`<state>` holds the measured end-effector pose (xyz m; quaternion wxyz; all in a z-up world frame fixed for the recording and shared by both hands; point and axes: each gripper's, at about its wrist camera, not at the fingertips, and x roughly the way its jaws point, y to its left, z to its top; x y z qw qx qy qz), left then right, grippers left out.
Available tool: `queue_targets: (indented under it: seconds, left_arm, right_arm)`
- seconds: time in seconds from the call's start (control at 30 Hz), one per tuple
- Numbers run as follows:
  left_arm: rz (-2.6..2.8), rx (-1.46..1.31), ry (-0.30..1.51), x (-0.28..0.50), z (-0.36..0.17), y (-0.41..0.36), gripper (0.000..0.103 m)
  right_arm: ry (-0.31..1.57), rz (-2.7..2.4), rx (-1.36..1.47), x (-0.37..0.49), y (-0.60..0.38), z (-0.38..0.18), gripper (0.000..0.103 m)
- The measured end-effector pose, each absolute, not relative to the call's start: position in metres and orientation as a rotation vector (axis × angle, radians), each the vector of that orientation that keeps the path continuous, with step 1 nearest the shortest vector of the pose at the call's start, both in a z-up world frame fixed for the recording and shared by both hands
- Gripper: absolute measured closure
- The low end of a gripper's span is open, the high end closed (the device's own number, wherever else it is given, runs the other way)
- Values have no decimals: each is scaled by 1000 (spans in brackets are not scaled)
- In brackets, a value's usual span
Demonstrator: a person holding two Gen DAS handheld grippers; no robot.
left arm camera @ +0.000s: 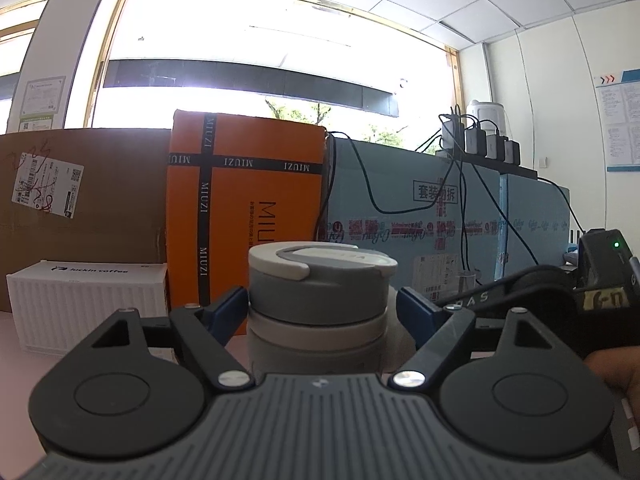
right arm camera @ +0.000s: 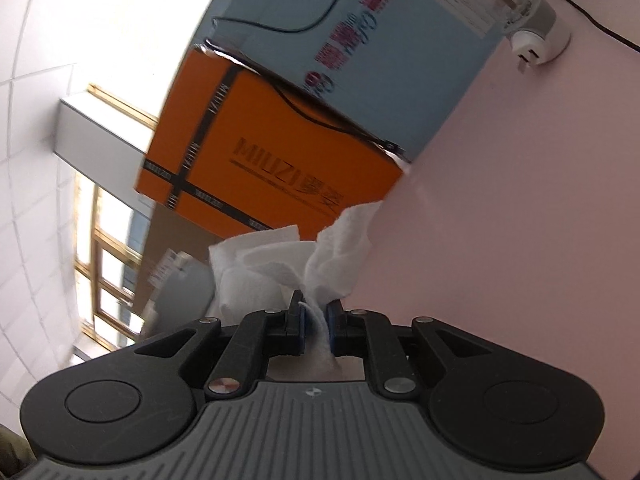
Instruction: Clean container
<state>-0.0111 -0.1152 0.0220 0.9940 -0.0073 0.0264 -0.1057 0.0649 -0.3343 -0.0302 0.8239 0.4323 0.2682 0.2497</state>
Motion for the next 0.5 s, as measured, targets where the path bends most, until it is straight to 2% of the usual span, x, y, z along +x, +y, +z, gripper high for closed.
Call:
queue_targets:
  seconds: [0.5]
  left_arm:
    - [-206, -17, 73, -9, 22, -115, 23]
  right_arm:
    - [630, 428, 709, 64, -323, -24, 92]
